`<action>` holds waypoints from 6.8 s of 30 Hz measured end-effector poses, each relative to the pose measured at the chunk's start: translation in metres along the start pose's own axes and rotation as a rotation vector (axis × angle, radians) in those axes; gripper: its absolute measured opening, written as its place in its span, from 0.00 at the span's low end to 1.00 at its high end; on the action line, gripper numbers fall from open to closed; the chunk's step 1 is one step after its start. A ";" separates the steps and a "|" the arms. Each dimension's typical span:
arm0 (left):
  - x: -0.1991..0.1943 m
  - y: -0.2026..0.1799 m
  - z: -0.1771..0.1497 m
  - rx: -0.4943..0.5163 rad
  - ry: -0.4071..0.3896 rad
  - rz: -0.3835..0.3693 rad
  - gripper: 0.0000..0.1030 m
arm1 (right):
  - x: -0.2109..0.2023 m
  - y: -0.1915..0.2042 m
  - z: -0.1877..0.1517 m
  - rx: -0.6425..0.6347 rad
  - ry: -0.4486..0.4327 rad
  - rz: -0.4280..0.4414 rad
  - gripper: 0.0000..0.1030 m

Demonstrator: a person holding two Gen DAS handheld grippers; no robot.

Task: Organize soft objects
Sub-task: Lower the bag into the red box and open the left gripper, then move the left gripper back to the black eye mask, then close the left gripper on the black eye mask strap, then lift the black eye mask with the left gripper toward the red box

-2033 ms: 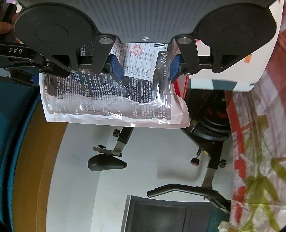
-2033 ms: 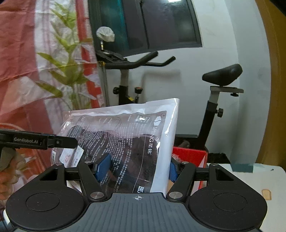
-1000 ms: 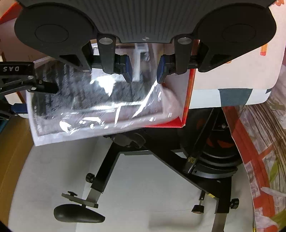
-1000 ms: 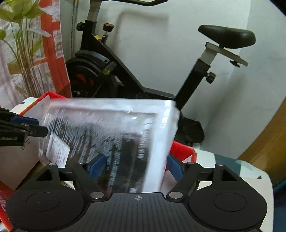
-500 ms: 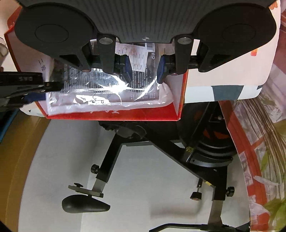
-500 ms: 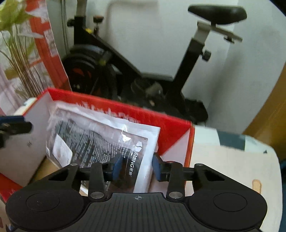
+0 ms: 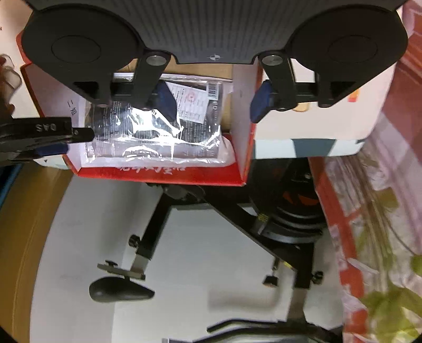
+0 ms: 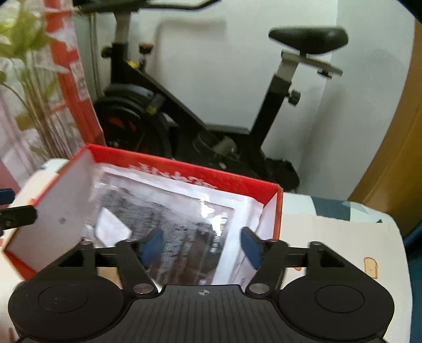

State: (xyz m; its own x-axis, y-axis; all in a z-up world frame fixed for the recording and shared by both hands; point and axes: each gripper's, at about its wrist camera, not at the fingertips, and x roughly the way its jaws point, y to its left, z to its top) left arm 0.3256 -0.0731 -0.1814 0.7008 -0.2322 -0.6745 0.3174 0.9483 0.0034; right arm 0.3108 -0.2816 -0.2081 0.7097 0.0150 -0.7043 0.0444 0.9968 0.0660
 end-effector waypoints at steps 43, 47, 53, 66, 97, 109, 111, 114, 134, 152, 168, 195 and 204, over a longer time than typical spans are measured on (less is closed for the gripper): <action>-0.149 0.005 -0.153 -0.208 -0.138 0.118 1.00 | -0.152 0.083 -0.186 -0.033 -0.300 0.067 0.87; -0.126 0.008 -0.173 -0.237 -0.063 0.092 1.00 | -0.132 0.092 -0.198 -0.117 -0.274 0.075 0.74; -0.094 0.017 -0.202 -0.264 0.050 0.033 0.99 | -0.109 0.099 -0.205 -0.169 -0.250 0.085 0.70; -0.069 0.028 -0.229 -0.378 0.081 -0.147 0.89 | -0.079 0.098 -0.206 -0.190 -0.212 0.095 0.46; -0.049 0.032 -0.238 -0.470 0.054 -0.278 0.92 | -0.059 0.059 -0.207 0.123 -0.125 0.240 0.56; -0.055 0.031 -0.238 -0.437 0.034 -0.249 0.72 | -0.074 0.076 -0.208 0.050 -0.163 0.235 0.48; -0.058 0.032 -0.237 -0.438 0.028 -0.245 0.69 | -0.080 0.075 -0.207 0.047 -0.183 0.239 0.43; -0.060 0.035 -0.236 -0.446 0.022 -0.238 0.65 | -0.090 0.078 -0.204 0.001 -0.188 0.239 0.37; -0.080 0.041 -0.229 -0.421 -0.014 -0.183 0.23 | -0.113 0.097 -0.204 -0.023 -0.184 0.365 0.16; -0.064 0.040 -0.235 -0.436 0.050 -0.190 0.23 | -0.118 0.142 -0.200 -0.225 -0.228 0.345 0.15; -0.102 0.050 -0.207 -0.455 -0.178 -0.194 0.18 | -0.157 0.139 -0.145 -0.285 -0.432 0.370 0.02; -0.074 0.072 -0.212 -0.523 -0.097 -0.132 0.17 | -0.040 0.107 -0.140 -0.005 -0.104 0.406 0.56; -0.061 0.072 -0.224 -0.523 -0.052 -0.160 0.17 | -0.011 0.126 -0.124 -0.015 -0.005 0.417 0.41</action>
State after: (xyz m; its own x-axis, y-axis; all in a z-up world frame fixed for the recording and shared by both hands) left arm 0.1623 0.0576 -0.3050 0.7044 -0.3801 -0.5994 0.0722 0.8785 -0.4723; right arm 0.2220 -0.1461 -0.2796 0.6686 0.4169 -0.6158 -0.2575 0.9066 0.3342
